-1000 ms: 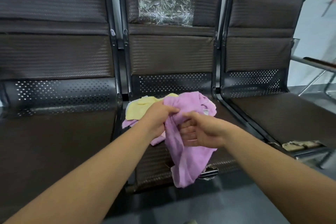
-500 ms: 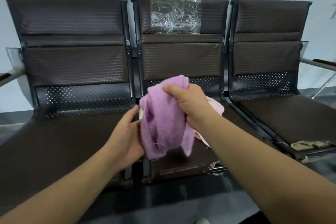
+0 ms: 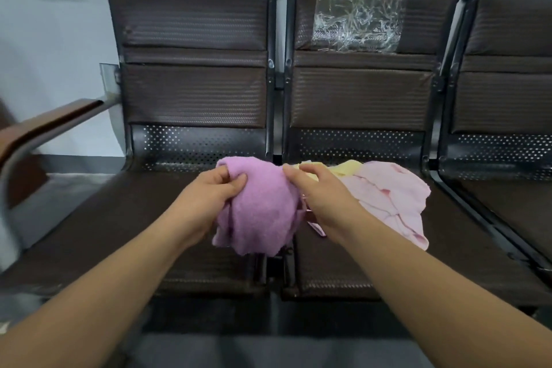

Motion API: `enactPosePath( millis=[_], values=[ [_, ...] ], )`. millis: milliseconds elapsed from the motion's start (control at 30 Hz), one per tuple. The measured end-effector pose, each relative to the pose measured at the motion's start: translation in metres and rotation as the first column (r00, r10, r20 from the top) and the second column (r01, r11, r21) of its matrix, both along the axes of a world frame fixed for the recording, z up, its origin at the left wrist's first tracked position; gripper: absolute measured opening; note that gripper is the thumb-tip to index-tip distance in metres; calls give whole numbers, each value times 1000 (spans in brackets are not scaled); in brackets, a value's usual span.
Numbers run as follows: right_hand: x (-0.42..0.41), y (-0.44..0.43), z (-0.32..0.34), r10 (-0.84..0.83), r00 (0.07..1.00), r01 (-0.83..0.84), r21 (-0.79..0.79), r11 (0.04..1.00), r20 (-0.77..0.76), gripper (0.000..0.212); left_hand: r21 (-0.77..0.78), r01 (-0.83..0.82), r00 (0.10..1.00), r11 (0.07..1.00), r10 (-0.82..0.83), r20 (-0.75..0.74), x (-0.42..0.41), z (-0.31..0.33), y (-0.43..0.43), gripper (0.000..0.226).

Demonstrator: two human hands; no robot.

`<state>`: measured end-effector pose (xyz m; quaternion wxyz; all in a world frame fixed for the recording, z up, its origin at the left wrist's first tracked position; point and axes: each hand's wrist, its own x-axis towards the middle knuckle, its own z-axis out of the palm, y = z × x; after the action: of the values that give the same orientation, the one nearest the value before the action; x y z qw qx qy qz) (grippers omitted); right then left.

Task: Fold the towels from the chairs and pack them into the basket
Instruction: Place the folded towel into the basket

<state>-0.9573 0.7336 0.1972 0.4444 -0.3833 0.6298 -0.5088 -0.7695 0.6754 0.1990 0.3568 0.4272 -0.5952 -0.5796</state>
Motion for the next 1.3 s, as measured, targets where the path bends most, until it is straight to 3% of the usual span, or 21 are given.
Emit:
enactPosePath(
  millis=[67,133,200,233,400,500,567,667,800,900,1067,1167,1300],
  values=[
    [6,-5,-5,112,993,-114,32,993,36,49,-106,90,966,990,-61,250,11,-2,-1,26],
    [16,-7,-10,197,979,-194,58,979,-61,22,-178,148,881,973,-48,470,19,-3,0,32],
    [21,-10,-13,173,965,-169,37,985,-198,6,-267,181,810,947,10,586,25,-4,1,31],
    [22,-12,-15,151,963,-150,23,988,-224,9,-312,165,792,936,63,607,28,-4,2,37],
    [26,-24,-14,147,985,-148,-9,989,-89,7,-474,-50,804,879,317,504,49,-8,-6,45],
    [39,-28,-12,193,980,-193,-12,981,-47,33,-472,-123,828,873,353,436,55,-2,-7,40],
    [48,-30,-11,286,958,-285,24,958,-15,44,-346,-171,881,922,300,366,61,1,-7,31],
    [54,-28,-13,466,884,-467,60,882,22,32,-75,-98,978,992,110,175,71,1,-6,25],
    [67,-25,-12,543,815,-543,58,838,-203,14,-158,-34,978,987,66,200,86,-3,-3,23],
    [74,-29,-10,488,794,-515,25,857,-363,12,-262,-142,969,955,189,161,98,-5,-7,23],
    [88,-37,-6,307,926,-350,-198,915,-218,10,-313,-283,951,907,309,34,113,-4,-14,20],
    [98,-40,1,217,941,-292,-298,909,-260,14,-387,-282,941,878,331,67,119,-6,-19,24],
    [112,-41,8,233,950,-289,-304,908,-207,20,-374,-300,936,878,346,64,128,-4,-24,28]
  ],
)
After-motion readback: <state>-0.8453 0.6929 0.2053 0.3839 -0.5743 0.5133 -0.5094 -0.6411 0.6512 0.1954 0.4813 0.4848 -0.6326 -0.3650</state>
